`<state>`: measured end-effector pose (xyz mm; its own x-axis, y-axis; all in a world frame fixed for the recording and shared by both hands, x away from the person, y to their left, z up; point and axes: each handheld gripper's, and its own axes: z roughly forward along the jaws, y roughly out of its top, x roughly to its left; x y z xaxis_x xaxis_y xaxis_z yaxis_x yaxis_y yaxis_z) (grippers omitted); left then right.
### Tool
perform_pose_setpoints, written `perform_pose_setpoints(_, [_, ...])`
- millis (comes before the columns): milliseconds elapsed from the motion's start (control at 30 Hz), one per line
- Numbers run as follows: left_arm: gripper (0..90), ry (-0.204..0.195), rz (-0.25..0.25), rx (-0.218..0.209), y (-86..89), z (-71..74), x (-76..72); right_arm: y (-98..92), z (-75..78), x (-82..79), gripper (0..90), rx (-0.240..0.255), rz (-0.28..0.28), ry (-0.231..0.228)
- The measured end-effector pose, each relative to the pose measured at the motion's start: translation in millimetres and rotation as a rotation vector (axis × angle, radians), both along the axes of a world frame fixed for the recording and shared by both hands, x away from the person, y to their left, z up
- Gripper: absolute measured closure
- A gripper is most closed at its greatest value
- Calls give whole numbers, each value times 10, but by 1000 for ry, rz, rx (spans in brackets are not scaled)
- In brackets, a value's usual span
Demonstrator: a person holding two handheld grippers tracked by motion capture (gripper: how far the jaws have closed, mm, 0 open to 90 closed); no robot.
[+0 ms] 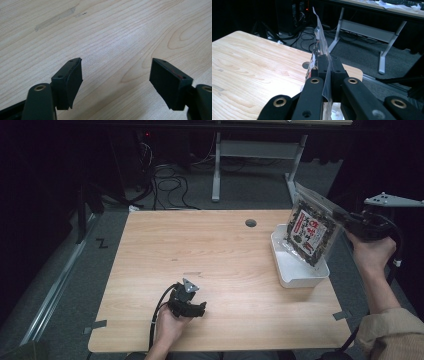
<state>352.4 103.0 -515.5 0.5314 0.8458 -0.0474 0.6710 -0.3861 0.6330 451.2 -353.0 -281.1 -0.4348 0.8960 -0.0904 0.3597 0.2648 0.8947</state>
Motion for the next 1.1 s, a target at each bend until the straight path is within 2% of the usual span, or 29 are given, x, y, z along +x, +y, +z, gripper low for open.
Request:
perform_pose_setpoints(300, [268, -2, -1, 6, -1, -2, 1, -27, -183, 56, 900, -15, -6, 5])
perform_pose_setpoints(467, [268, -3, -1, 7, -5, -5, -1, -30, -290, 75, 900, -5, 1, 9])
perform_pose_setpoints(767, [269, 0, -3, 9, -10, -7, -7, -74, -498, 107, 898, -2, 2, 40])
perform_pose_setpoints(933, [271, 0, -4, 10, -17, -13, -4, -124, -520, 100, 892, -4, 10, 53])
perform_pose_setpoints(1000, [272, -1, -3, 8, -18, -9, -10, -144, -528, 105, 886, -23, 23, 62])
perform_pose_setpoints(1033, [272, -1, -3, 7, -17, -6, -12, -154, -541, 106, 878, -26, 20, 79])
perform_pose_setpoints(1100, [272, -4, -3, 6, -15, -3, -13, -196, -577, 96, 875, -36, 5, 80])
